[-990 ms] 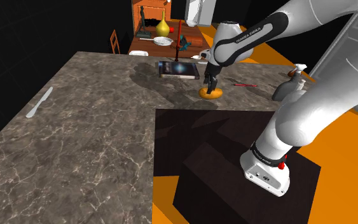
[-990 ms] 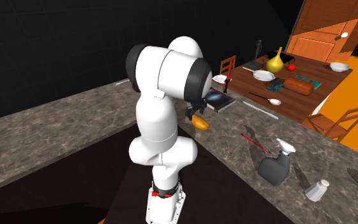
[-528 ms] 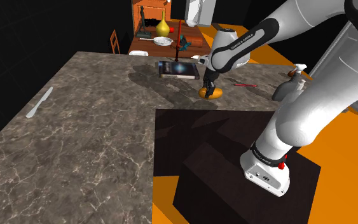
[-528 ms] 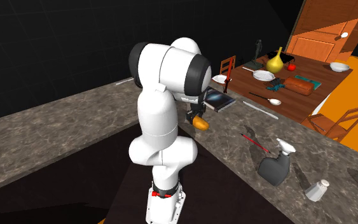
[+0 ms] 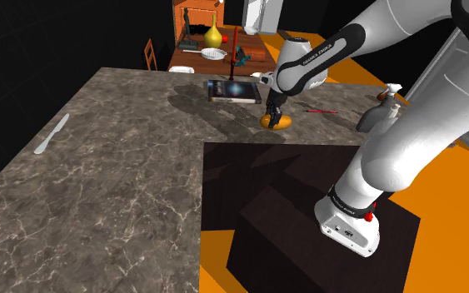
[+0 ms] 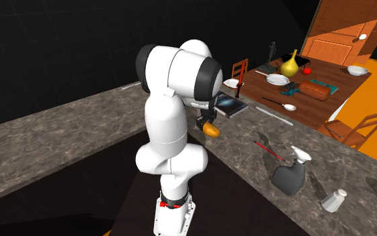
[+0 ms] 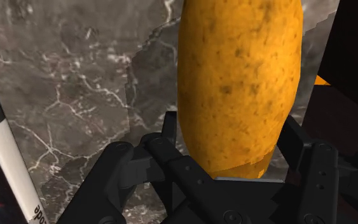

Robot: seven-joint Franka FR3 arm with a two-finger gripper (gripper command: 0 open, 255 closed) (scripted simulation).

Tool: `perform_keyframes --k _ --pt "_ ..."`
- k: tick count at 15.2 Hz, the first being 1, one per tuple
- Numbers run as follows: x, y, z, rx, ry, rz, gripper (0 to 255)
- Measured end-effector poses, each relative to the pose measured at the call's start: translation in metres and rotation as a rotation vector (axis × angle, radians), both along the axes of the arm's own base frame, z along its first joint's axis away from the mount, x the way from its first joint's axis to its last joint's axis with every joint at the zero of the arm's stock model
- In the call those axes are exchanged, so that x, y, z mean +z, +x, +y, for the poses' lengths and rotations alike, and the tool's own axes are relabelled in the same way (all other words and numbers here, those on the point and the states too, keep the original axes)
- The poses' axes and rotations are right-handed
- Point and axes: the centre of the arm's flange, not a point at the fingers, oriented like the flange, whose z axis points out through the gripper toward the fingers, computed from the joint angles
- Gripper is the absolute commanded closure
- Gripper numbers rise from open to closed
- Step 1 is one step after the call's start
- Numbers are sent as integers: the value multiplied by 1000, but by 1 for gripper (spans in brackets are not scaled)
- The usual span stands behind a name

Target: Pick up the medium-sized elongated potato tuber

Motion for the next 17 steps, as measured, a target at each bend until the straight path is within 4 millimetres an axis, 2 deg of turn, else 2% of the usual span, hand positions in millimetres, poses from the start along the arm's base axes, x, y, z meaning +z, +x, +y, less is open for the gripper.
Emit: perform_keyframes --k 3,17 --pt "6 -1 0 -1 0 1 255" --pt "76 0 -1 -1 0 1 255"
